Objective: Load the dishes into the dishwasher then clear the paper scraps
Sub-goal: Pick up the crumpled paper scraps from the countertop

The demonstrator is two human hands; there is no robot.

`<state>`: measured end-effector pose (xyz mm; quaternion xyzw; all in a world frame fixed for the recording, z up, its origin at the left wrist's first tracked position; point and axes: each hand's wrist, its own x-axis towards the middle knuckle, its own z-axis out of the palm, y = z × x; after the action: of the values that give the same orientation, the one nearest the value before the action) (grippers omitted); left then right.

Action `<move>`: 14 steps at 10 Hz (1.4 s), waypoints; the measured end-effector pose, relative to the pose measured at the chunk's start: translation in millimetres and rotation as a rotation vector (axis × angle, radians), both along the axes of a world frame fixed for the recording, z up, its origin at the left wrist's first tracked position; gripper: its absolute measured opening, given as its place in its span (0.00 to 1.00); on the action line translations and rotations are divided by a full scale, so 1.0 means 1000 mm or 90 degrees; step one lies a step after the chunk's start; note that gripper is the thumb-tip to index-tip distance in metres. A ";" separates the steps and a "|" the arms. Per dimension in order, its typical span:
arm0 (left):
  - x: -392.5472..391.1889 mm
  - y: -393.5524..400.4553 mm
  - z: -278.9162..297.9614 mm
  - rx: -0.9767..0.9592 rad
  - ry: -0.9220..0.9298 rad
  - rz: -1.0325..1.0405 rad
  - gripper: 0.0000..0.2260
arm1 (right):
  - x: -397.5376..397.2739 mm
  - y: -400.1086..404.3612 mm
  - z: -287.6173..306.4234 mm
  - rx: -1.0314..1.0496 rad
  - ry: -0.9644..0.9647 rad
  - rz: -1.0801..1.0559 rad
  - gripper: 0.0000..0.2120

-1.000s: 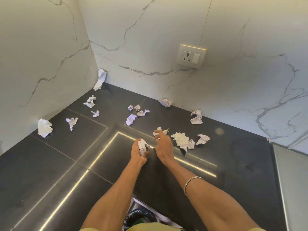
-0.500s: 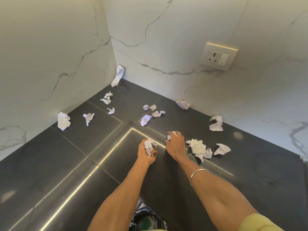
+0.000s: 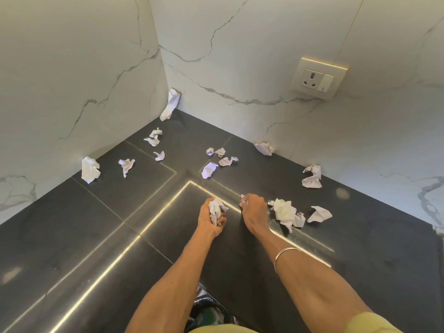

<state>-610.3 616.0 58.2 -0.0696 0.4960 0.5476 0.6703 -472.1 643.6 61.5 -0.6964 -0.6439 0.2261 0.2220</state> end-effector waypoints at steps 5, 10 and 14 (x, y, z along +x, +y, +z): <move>0.016 -0.011 -0.002 -0.050 0.035 0.045 0.06 | -0.035 -0.045 0.051 0.041 0.241 0.068 0.06; 0.012 -0.039 0.008 0.006 0.008 -0.011 0.15 | -0.051 -0.080 0.034 -0.005 -0.044 0.169 0.06; 0.005 -0.052 0.003 0.007 0.048 -0.002 0.07 | -0.048 -0.085 0.020 -0.002 0.074 0.095 0.18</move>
<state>-605.0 563.5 61.2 -0.0442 0.5179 0.5517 0.6522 -520.2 558.6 81.5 -0.6324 -0.6796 0.2832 0.2407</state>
